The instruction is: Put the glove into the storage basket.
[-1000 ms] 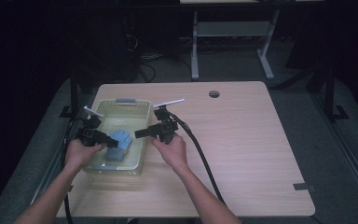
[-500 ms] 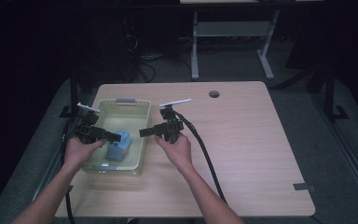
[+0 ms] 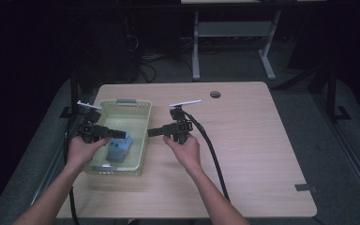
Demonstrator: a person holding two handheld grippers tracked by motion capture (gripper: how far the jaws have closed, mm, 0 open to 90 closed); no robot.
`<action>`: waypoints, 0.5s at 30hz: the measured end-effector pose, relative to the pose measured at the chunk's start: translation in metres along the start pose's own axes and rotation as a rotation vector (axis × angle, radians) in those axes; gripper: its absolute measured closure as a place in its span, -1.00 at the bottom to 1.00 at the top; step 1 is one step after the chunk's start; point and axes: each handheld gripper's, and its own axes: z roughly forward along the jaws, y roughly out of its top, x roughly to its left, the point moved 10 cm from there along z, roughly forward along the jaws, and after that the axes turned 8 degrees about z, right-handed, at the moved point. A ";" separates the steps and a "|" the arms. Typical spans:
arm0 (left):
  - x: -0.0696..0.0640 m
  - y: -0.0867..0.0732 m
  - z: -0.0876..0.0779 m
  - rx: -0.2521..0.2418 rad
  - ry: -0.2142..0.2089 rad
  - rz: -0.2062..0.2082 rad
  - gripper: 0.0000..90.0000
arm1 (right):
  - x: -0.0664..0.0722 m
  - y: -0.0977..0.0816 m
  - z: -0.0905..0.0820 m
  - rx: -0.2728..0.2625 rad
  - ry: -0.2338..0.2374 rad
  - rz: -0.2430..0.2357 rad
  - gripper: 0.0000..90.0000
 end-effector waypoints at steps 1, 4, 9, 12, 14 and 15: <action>-0.001 0.000 0.000 -0.004 -0.005 0.002 0.10 | -0.001 0.000 -0.002 -0.003 -0.003 0.005 0.27; -0.005 0.001 -0.001 -0.016 -0.008 0.010 0.08 | -0.006 0.000 -0.006 -0.014 -0.013 0.015 0.23; -0.012 0.007 -0.003 -0.061 -0.024 0.016 0.04 | -0.010 0.001 -0.011 -0.019 -0.019 0.017 0.16; -0.016 0.008 -0.002 -0.083 -0.029 0.027 0.03 | -0.011 0.002 -0.014 -0.027 -0.013 0.017 0.13; -0.020 0.009 -0.001 -0.086 -0.039 0.026 0.02 | -0.011 0.002 -0.017 -0.029 -0.011 0.018 0.10; -0.021 0.009 -0.001 -0.084 -0.044 0.034 0.01 | -0.011 0.002 -0.018 -0.025 -0.009 0.022 0.09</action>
